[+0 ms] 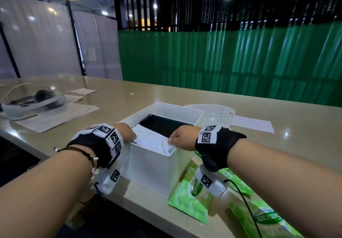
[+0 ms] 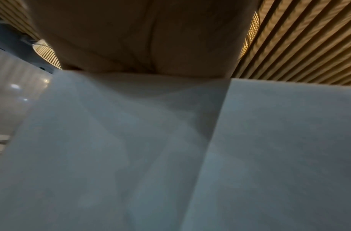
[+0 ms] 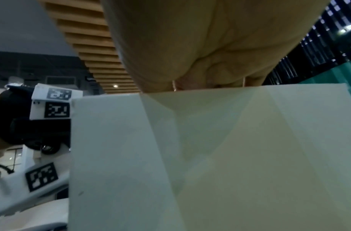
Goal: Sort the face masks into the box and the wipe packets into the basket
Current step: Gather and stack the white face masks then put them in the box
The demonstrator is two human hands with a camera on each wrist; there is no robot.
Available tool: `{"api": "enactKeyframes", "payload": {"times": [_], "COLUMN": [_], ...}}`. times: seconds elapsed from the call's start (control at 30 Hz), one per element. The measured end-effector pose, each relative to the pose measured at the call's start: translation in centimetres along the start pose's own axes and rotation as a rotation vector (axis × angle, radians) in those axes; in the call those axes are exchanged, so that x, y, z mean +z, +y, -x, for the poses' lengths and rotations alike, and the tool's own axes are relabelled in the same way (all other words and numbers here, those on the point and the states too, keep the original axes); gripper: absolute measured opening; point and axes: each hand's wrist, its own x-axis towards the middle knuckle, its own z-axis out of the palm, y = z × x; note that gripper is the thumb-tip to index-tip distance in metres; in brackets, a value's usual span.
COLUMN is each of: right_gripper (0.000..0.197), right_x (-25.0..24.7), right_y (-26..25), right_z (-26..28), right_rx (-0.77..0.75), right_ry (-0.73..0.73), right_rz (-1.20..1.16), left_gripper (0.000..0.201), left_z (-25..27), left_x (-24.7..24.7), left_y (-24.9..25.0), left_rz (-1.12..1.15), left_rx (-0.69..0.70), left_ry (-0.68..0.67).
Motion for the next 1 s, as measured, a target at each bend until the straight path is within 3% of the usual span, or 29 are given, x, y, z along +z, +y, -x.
{"api": "enactKeyframes", "payload": {"times": [0.17,0.27,0.37,0.43,0.53,0.67,0.77,0.87,0.93,0.97,1.0], "right_gripper": [0.046,0.044,0.052,0.059,0.069,0.077,0.077,0.077,0.079,0.079,0.080], "right_x": [-0.1,-0.1,-0.3,-0.3,0.0,0.5,0.4,0.4,0.4,0.4,0.3], "right_y": [-0.5,-1.0,-1.6,-1.5,-1.2,-1.2,-1.4,-1.5,-1.6,-1.6,-1.7], "right_z": [0.1,0.4,1.0,1.2,0.9,0.5,0.6,0.5,0.4,0.4,0.4], "right_rx": [-0.048,-0.209,-0.324,-0.284,-0.264,-0.238,-0.233,-0.242,-0.242,-0.242,-0.237], "right_ry": [0.007,0.048,-0.125,-0.241,-0.262,-0.288,-0.290,-0.287,-0.297,-0.304,-0.314], "right_rz": [0.180,0.134,0.089,0.159,0.300,0.382,0.400,0.392,0.398,0.402,0.402], "left_gripper": [0.046,0.035,0.035,0.044,0.063,0.072,0.068,0.072,0.060,0.061,0.075], "left_z": [-0.5,0.0,0.5,0.4,0.7,0.7,0.6,0.3,-0.1,-0.3,-0.4], "left_x": [0.1,-0.3,-0.8,-0.8,-0.6,-0.4,-0.6,-0.7,-0.6,-0.5,-0.4], "left_y": [-0.6,-1.1,-1.1,-1.2,-1.4,-1.4,-1.2,-0.8,-0.4,-0.3,-0.2], "left_rz": [-0.128,-0.311,-0.388,-0.290,-0.219,-0.338,-0.288,-0.154,-0.187,-0.188,-0.202], "left_rx": [0.042,0.151,0.320,0.379,0.291,0.273,0.277,0.291,0.281,0.282,0.309], "left_ry": [-0.046,0.084,0.156,0.027,-0.142,-0.165,-0.203,-0.178,-0.128,-0.112,-0.118]}}
